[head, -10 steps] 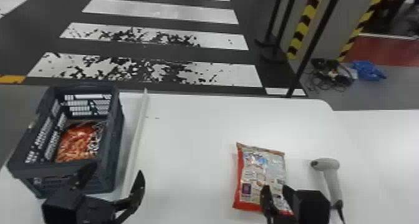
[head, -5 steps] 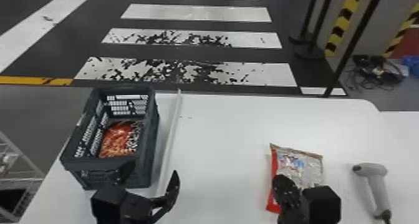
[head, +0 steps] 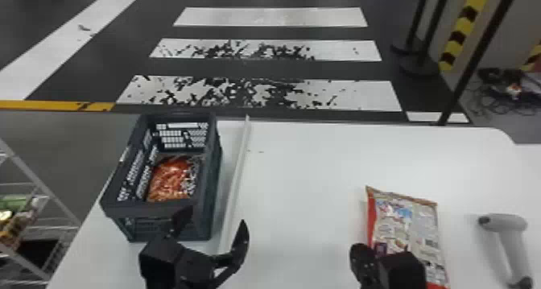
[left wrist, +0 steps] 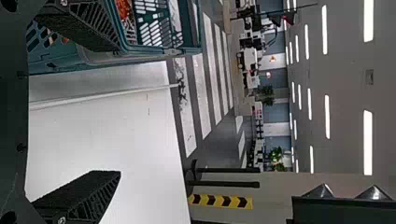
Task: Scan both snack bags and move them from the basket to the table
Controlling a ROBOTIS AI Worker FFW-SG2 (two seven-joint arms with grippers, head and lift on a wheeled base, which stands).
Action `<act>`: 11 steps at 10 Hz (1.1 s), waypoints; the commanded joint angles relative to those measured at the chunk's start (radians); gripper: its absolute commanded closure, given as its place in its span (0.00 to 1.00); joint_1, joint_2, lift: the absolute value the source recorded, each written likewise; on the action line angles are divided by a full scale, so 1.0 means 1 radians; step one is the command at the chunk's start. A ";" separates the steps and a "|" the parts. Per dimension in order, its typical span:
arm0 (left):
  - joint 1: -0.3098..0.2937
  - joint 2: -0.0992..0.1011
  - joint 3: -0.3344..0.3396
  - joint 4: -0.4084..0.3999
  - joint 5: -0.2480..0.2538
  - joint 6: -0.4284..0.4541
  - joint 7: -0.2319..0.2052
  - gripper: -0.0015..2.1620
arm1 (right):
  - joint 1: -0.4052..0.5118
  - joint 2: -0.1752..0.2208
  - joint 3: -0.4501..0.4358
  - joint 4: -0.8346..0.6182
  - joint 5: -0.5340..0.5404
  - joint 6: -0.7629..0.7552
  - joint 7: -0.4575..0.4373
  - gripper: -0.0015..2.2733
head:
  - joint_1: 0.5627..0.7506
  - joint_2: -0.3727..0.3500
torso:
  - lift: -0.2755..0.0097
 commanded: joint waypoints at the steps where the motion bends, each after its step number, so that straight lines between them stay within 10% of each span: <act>1: 0.000 0.000 -0.003 -0.003 -0.003 0.000 0.000 0.02 | -0.001 0.000 0.001 0.014 0.002 0.000 0.000 0.99 | 0.70 0.61 | 0.62; 11: -0.011 -0.003 -0.025 -0.001 -0.020 0.000 0.012 0.03 | 0.042 -0.009 -0.049 0.013 -0.029 -0.055 0.011 0.99 | 0.70 0.53 | 0.62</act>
